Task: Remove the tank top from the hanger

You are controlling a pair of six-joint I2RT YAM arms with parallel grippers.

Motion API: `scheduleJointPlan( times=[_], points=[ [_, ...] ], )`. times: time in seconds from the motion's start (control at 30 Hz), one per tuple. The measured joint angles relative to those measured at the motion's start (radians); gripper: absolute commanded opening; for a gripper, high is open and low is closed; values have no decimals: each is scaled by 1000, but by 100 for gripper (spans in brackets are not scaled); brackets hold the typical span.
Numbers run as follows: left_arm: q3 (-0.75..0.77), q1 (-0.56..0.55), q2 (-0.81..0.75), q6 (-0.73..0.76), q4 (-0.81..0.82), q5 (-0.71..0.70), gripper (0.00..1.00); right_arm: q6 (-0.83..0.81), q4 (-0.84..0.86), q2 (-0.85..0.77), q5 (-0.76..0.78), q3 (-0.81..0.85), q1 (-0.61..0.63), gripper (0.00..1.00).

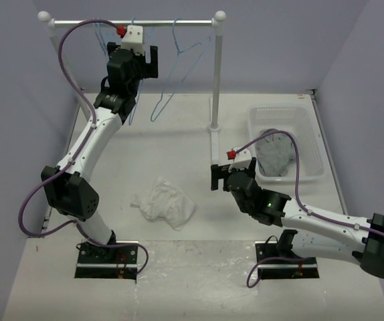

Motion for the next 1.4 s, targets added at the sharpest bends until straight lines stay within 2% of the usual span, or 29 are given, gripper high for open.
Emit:
scheduleJointPlan(
  times=[0.2,0.43,0.57,0.7,0.83,0.97,1.17,1.3,1.4],
  points=[
    [-59,0,-69,-42,-36,31,100,-10,0,0,-14,4,0,99],
    [-93,0,-224,-114,-105,64,100,-34,7,1,-66,13,0,99],
    [-137,0,-342,-170,-160,63,100,-65,22,6,-130,13,0,99],
    [-256,-4,-493,-236,-229,107,100,-119,52,40,-254,19,0,99],
    [-403,-46,-660,-307,-295,143,100,-181,96,148,-434,68,15,99],
    [-476,-61,-787,-369,-385,180,100,-238,128,320,-598,161,39,99],
    [-611,-60,-956,-404,-481,237,100,-300,167,617,-709,298,70,99],
    [-659,-60,-1001,-420,-538,258,100,-305,165,760,-742,342,72,99],
    [-676,-60,-1014,-428,-558,265,100,-304,160,825,-746,356,73,61]
  ],
)
